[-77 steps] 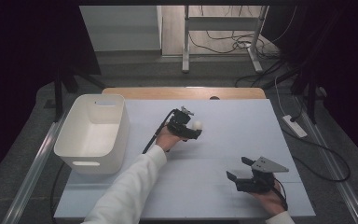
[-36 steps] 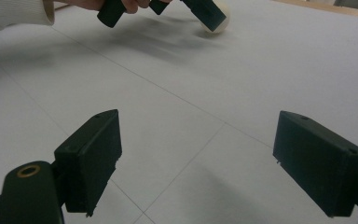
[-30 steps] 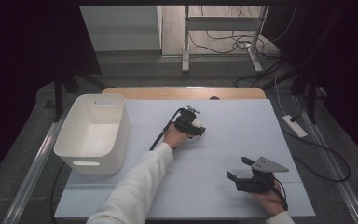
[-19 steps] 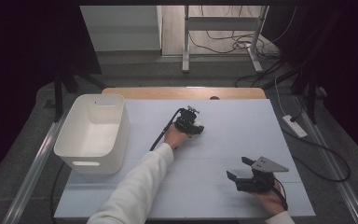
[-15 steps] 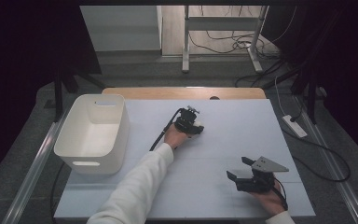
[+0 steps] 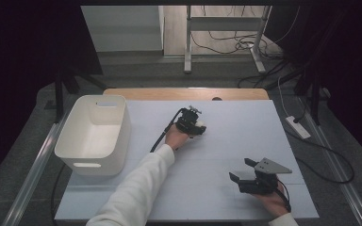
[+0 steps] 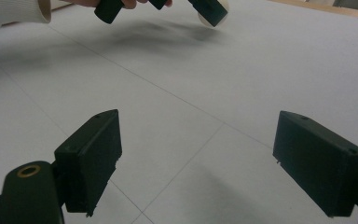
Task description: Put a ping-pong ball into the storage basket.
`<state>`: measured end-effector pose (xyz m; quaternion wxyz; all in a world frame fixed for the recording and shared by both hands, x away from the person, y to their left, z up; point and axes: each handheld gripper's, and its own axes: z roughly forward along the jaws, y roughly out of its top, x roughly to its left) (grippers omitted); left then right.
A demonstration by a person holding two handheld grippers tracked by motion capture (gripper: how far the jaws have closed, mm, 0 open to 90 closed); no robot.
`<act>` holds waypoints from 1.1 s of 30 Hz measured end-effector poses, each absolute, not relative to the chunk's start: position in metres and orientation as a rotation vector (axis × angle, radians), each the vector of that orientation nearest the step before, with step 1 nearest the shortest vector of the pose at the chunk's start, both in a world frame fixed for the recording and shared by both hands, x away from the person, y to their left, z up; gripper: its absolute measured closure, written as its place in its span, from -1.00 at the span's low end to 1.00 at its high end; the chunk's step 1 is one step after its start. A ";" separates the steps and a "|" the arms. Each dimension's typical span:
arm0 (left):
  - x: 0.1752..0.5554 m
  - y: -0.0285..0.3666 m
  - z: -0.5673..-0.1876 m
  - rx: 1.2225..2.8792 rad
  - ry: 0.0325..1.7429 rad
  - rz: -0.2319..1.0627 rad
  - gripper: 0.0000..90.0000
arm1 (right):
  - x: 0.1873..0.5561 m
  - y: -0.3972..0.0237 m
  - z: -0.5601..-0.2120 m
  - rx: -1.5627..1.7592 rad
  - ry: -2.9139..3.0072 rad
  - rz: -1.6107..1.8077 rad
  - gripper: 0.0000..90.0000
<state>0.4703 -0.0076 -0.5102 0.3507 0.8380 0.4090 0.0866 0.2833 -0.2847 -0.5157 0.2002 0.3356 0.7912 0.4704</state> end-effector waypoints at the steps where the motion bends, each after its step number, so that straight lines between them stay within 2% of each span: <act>1: 0.470 -0.007 -0.509 2.170 1.055 0.228 0.12 | 0.283 -0.285 -0.516 0.938 2.211 1.315 -0.66; 18: 0.458 0.003 -0.492 2.148 1.023 0.224 0.12 | 0.283 -0.284 -0.516 0.934 2.209 1.313 -0.65; 33: 0.449 0.016 -0.493 2.139 1.031 0.216 0.12 | 0.283 -0.284 -0.516 0.940 2.202 1.308 -0.65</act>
